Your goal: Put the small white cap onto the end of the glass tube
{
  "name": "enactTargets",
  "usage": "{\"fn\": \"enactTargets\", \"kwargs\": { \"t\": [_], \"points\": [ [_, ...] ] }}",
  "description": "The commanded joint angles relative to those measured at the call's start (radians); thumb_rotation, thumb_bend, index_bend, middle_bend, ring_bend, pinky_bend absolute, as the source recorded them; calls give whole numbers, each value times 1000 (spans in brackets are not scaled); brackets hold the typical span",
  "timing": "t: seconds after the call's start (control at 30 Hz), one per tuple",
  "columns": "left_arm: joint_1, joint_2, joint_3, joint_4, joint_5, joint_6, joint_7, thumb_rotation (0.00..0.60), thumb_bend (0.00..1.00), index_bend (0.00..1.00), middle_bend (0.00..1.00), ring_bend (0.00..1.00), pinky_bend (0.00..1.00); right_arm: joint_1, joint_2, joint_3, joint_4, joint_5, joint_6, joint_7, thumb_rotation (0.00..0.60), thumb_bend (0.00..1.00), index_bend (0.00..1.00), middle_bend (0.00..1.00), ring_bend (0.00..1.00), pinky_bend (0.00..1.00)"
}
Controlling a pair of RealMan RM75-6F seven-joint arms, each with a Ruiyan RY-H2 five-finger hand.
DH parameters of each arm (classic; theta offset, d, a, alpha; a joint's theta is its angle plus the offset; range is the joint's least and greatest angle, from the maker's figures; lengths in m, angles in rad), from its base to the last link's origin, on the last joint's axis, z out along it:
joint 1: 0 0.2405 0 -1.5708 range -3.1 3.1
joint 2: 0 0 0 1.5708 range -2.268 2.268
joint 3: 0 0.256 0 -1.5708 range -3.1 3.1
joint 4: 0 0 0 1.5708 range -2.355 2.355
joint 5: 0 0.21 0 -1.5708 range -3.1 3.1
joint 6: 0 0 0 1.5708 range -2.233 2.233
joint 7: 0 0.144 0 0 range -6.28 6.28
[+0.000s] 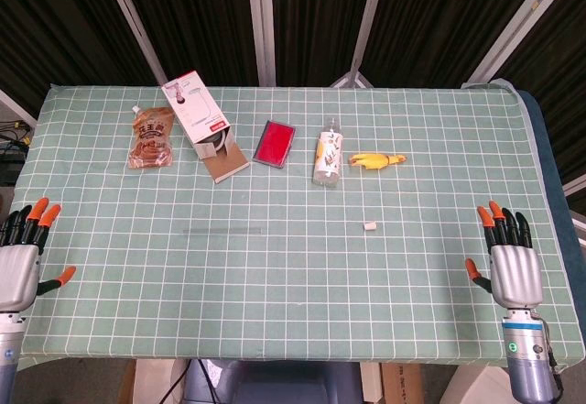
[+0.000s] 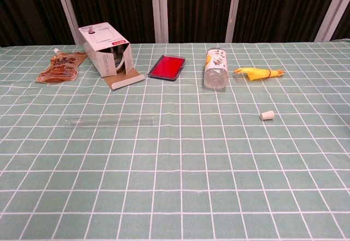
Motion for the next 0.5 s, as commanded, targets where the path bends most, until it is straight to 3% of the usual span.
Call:
{"fn": "enactTargets", "kwargs": {
  "t": [0.03, 0.33, 0.5],
  "points": [
    [2, -1, -3, -3, 1, -5, 3, 600, 162, 13, 21, 0, 0, -4, 3, 5, -2, 3, 1, 0, 600, 332, 0, 0, 0, 0],
    [-4, -20, -13, -53, -5, -42, 60, 600, 164, 60, 29, 0, 0, -5, 0, 12, -2, -3, -3, -2, 600, 332, 0, 0, 0, 0],
    [-52, -52, -38, -139, -16, -88, 217, 600, 232, 130, 95, 0, 0, -5, -1, 15, -13, 2, -15, 6, 600, 332, 0, 0, 0, 0]
  ]
}}
